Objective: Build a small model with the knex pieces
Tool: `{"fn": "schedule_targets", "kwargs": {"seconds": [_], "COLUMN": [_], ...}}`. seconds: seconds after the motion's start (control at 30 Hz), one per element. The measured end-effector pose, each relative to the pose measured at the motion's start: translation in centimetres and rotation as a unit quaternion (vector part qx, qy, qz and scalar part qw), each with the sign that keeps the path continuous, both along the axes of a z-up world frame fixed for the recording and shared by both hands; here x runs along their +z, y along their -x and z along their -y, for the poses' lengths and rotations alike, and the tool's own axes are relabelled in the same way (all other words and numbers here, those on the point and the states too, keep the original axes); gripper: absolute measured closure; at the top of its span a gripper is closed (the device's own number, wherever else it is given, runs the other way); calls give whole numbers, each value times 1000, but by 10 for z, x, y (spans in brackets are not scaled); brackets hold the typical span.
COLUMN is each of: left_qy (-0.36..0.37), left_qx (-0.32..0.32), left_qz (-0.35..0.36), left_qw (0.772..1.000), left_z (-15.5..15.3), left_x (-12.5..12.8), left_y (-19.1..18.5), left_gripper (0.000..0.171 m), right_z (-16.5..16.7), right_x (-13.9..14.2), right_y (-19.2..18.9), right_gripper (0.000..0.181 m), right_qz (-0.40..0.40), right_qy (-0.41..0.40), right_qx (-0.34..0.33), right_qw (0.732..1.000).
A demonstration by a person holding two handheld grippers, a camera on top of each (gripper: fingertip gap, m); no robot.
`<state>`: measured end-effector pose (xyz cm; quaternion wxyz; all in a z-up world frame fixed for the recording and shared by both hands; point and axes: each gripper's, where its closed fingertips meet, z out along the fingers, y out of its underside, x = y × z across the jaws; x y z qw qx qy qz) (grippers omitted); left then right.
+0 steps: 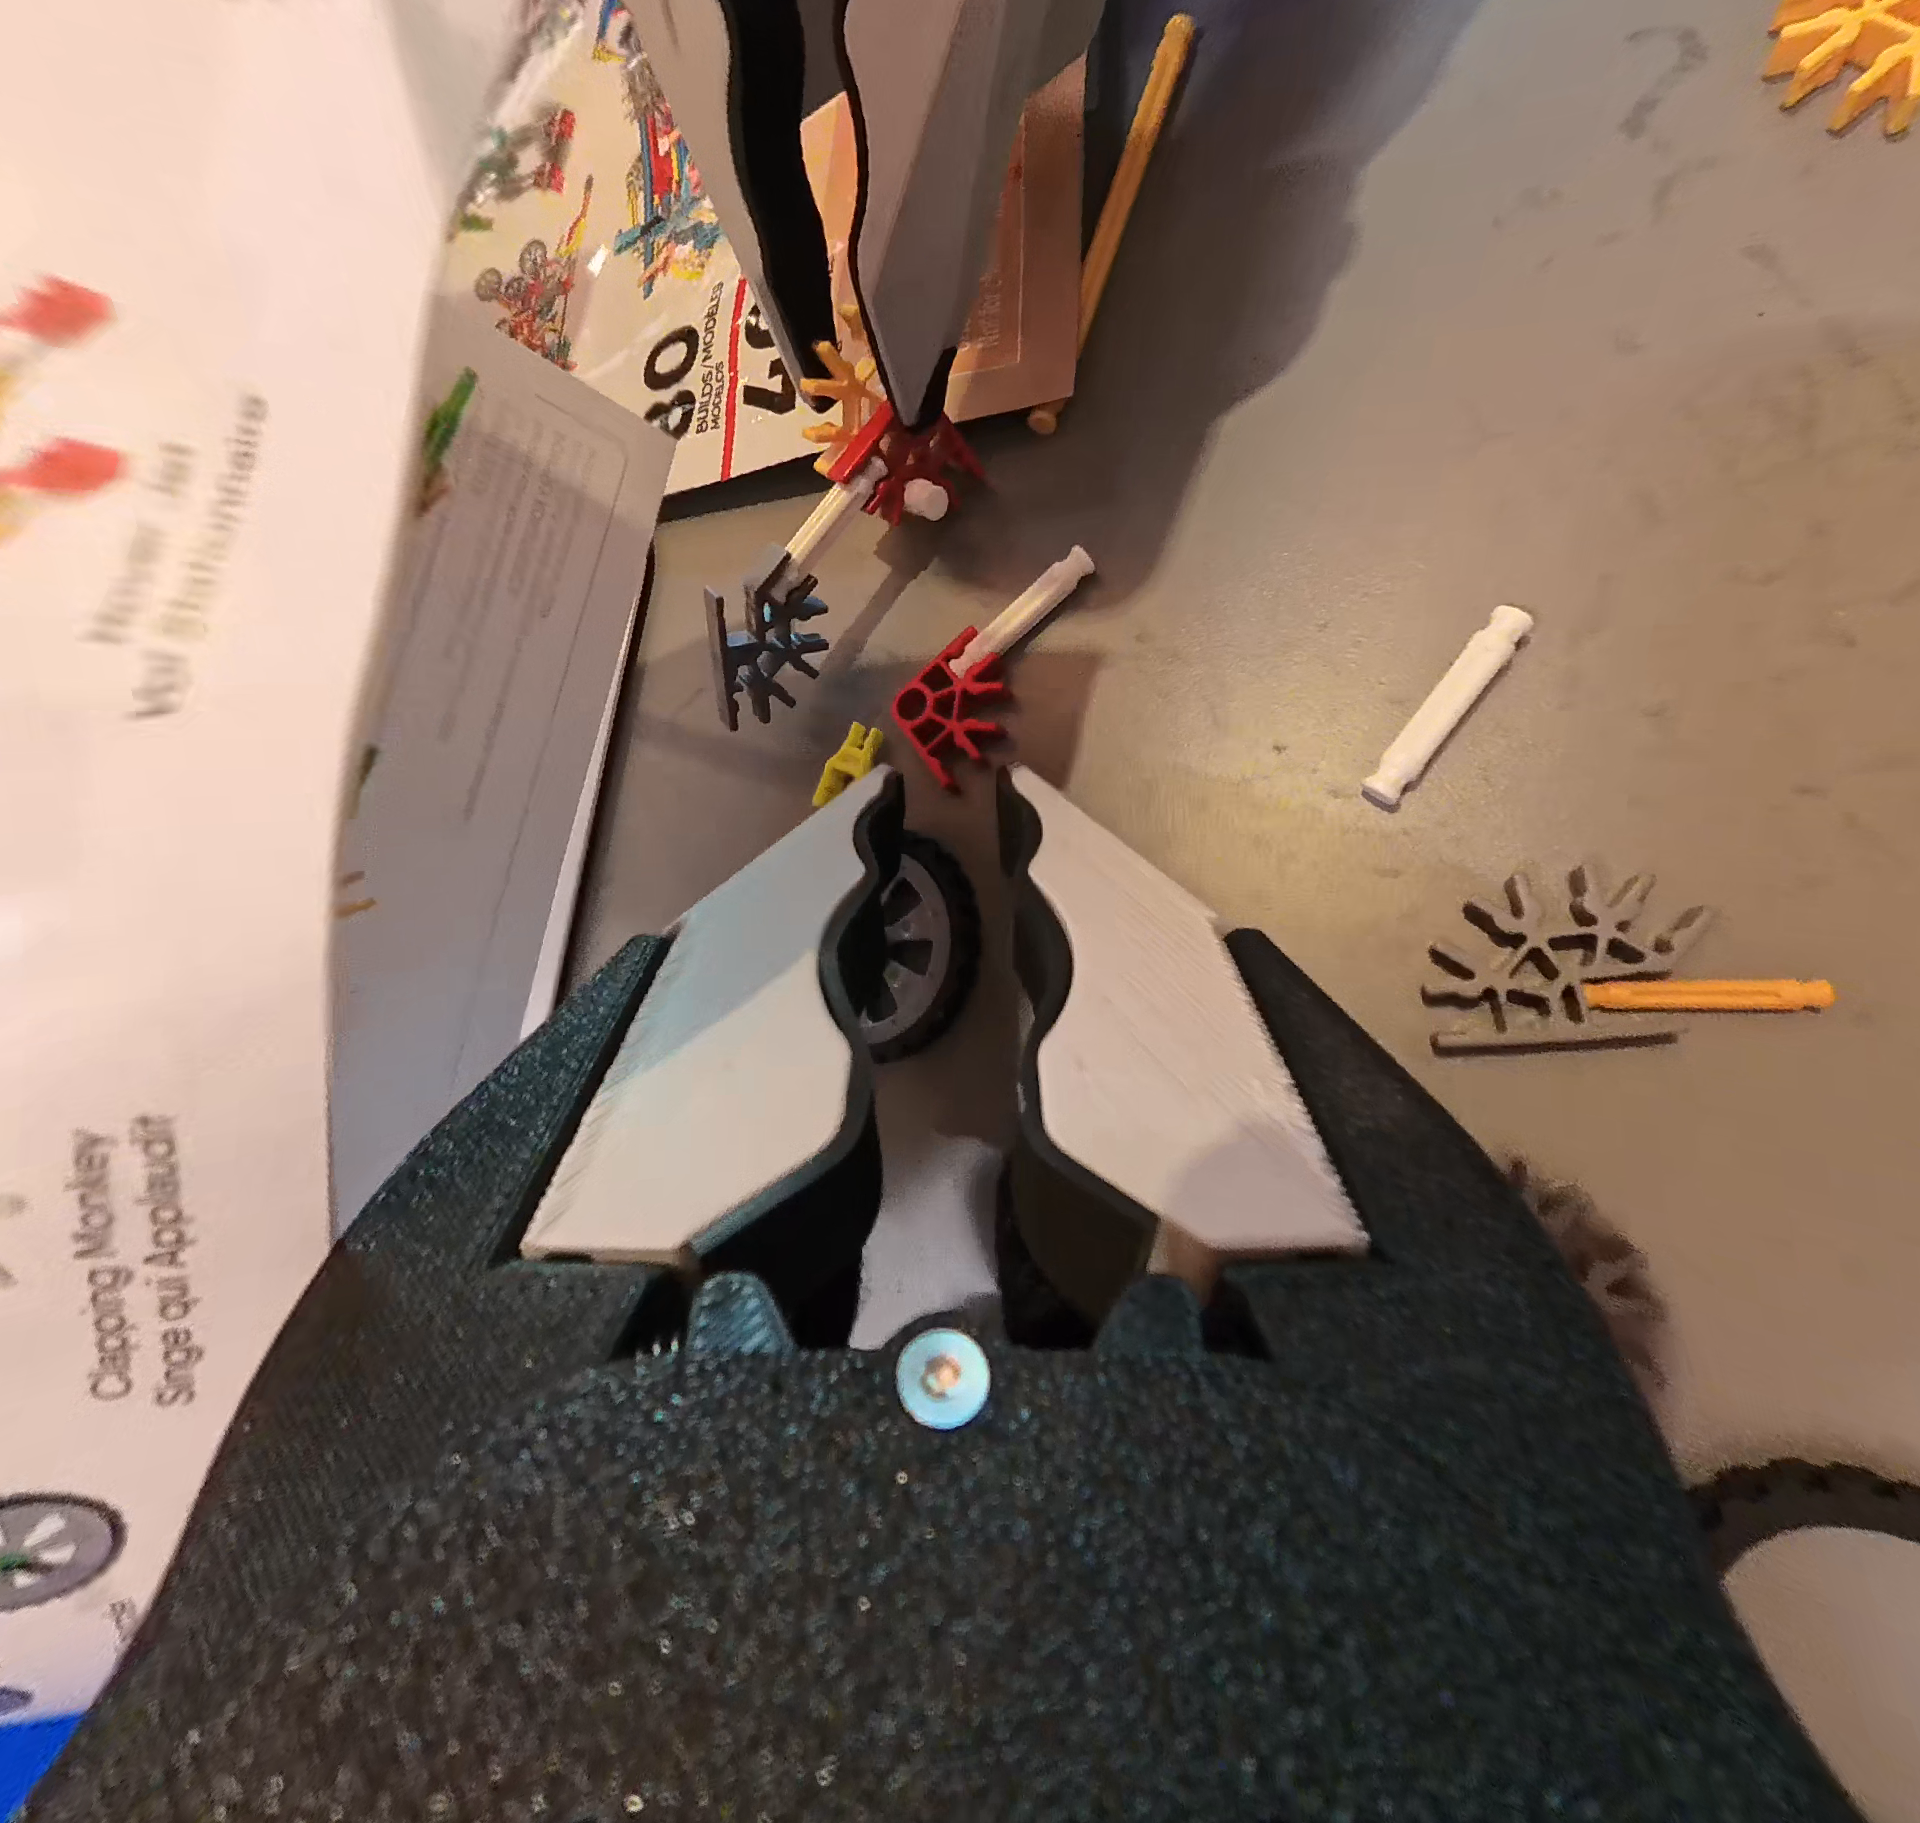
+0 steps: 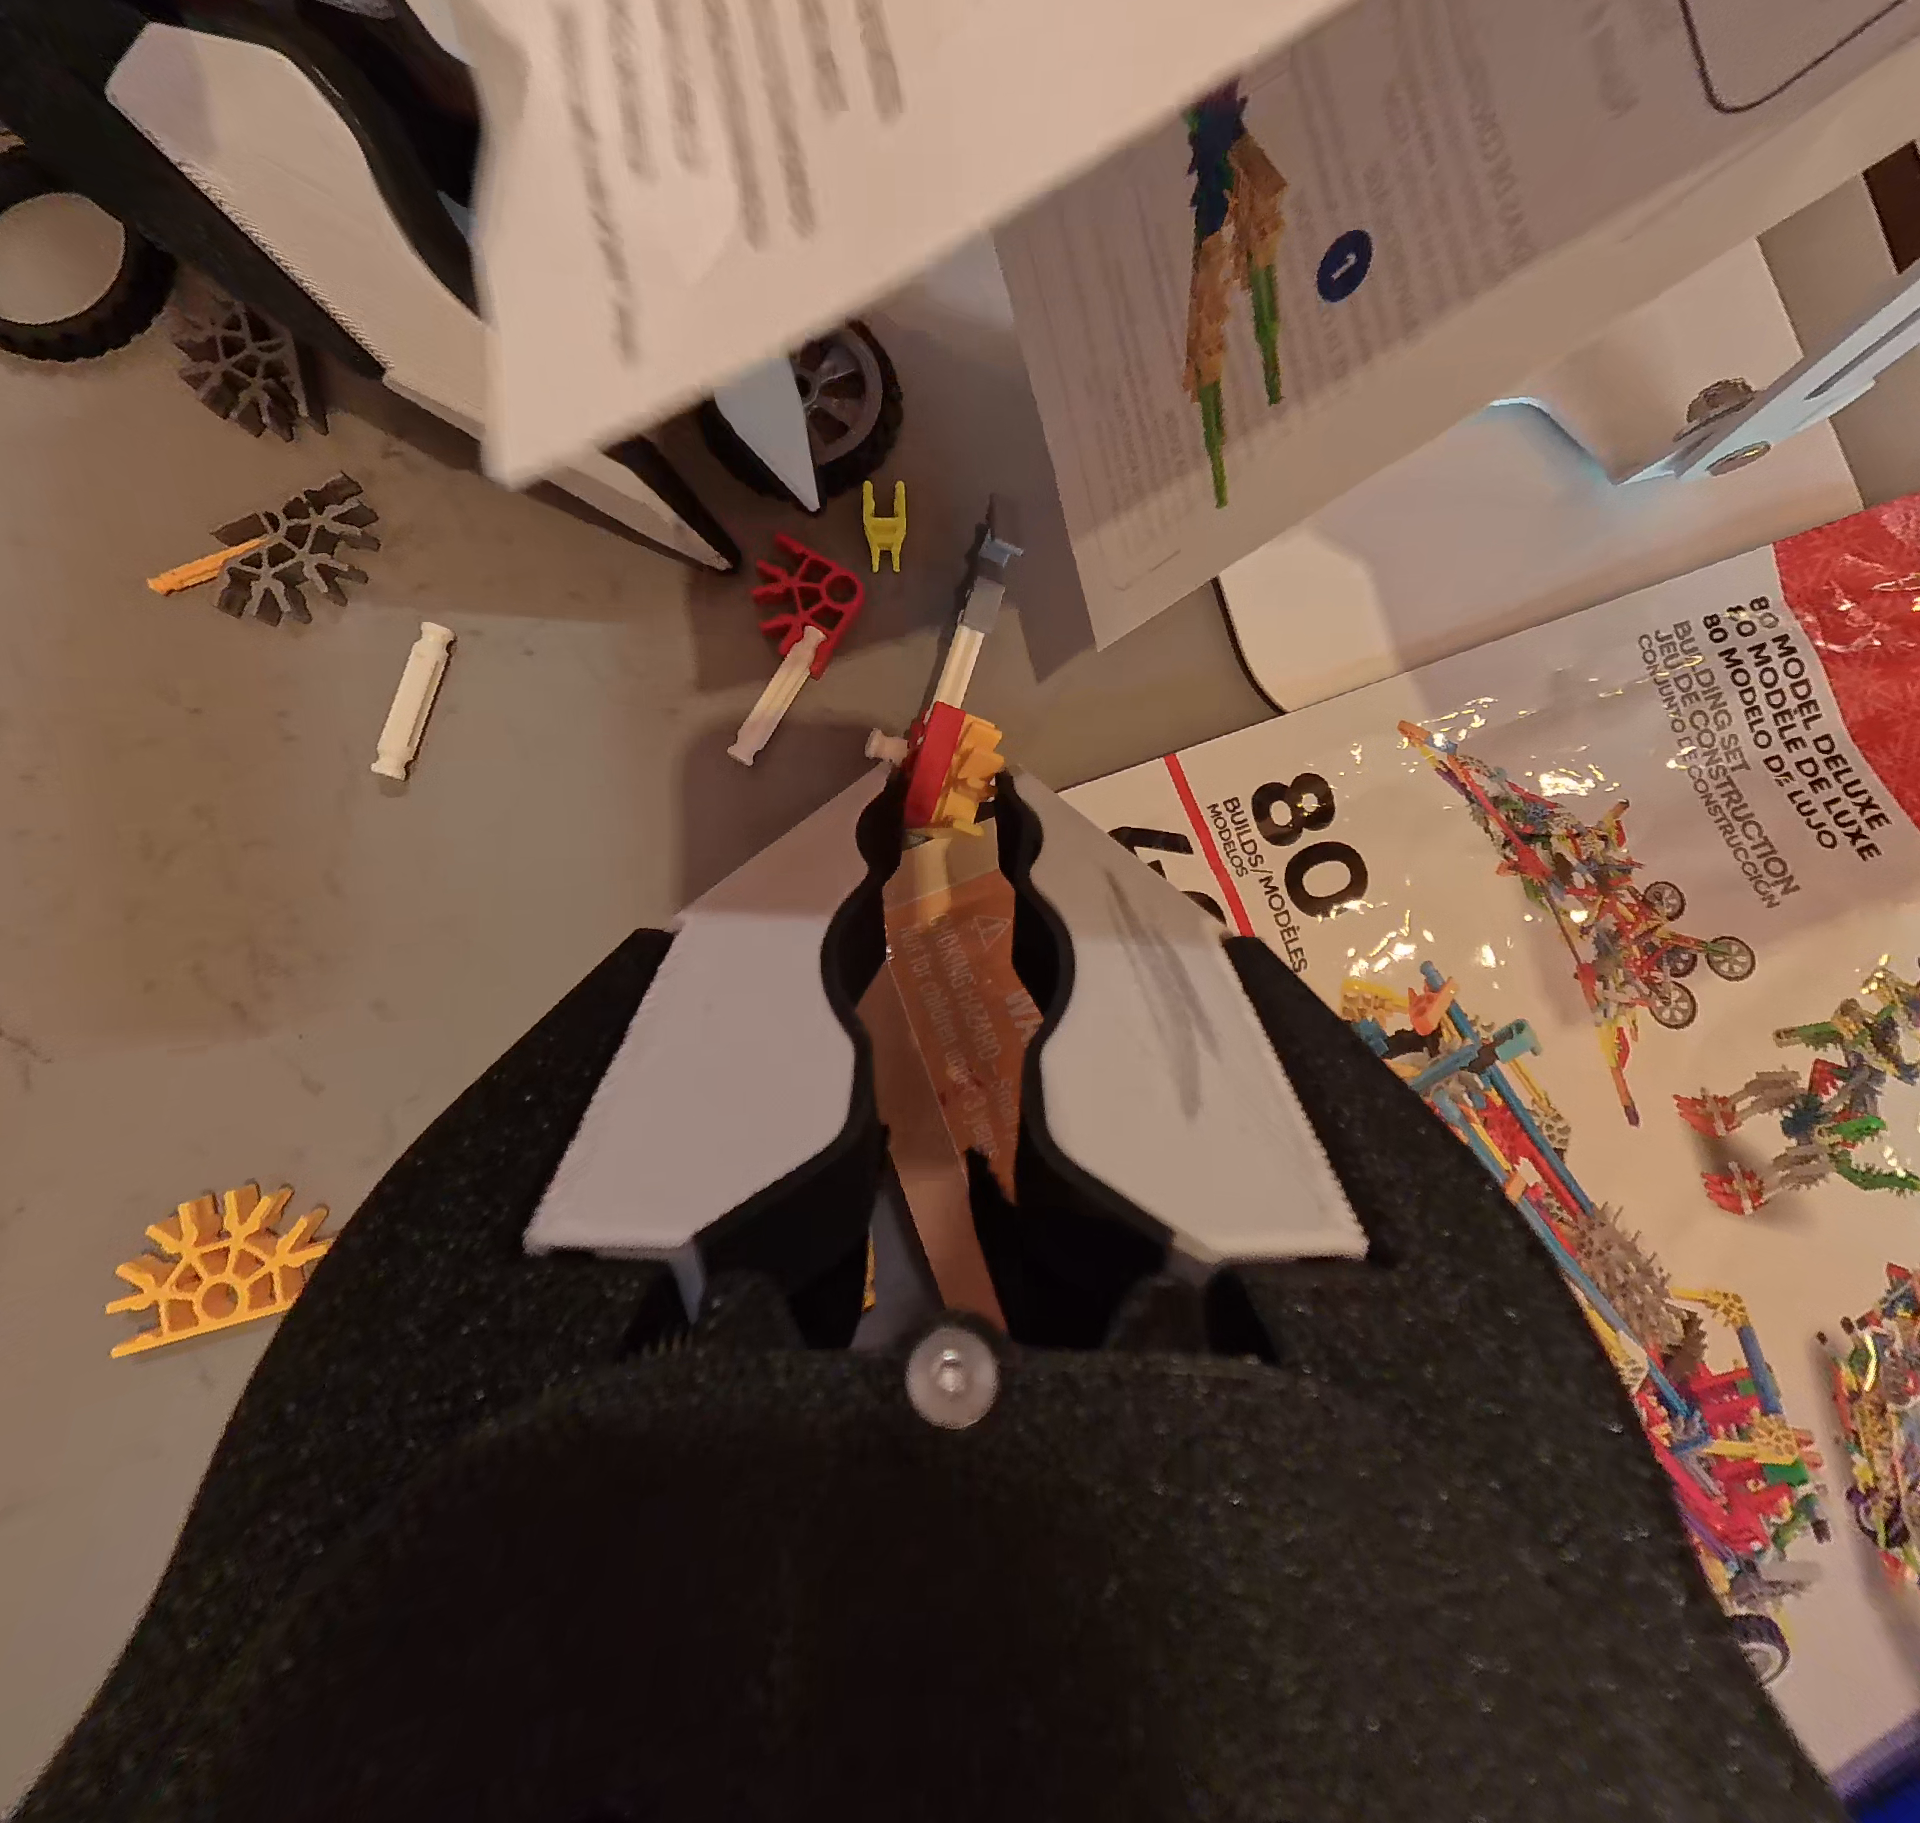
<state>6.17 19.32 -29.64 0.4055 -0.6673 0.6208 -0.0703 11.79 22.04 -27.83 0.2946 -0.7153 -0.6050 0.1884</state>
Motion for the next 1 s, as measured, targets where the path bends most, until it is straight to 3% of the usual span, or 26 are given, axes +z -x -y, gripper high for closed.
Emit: {"fn": "schedule_targets", "kwargs": {"seconds": [0.3, 0.53, 0.73, 0.93, 1.0], "left_qy": [22, 87, 70, 81, 106], "left_qx": [16, -46, -17, -33, -49], "left_qz": [-20, 11, 13, -6, -3], "left_qw": [999, 995, 997, 996, 993], "left_z": [1, 34, 16, 28, 39], "left_x": [-2, 6, 5, 2, 3], "left_y": [-6, -18, -16, -22, -24], "left_gripper": [161, 156, 146, 161, 151], "right_z": [1, 3, 4, 5, 5], "right_x": [1, 1, 1, 1, 1], "right_y": [-1, -3, -4, -4, -4], "right_gripper": [165, 165, 165, 165, 165], "right_qz": [-5, -8, -10, -10, -10], "right_qy": [1, 3, 3, 2, 2], "right_qx": [-1, 0, 1, 1, 2], "right_qw": [1000, 1000, 1000, 1000, 1000]}}
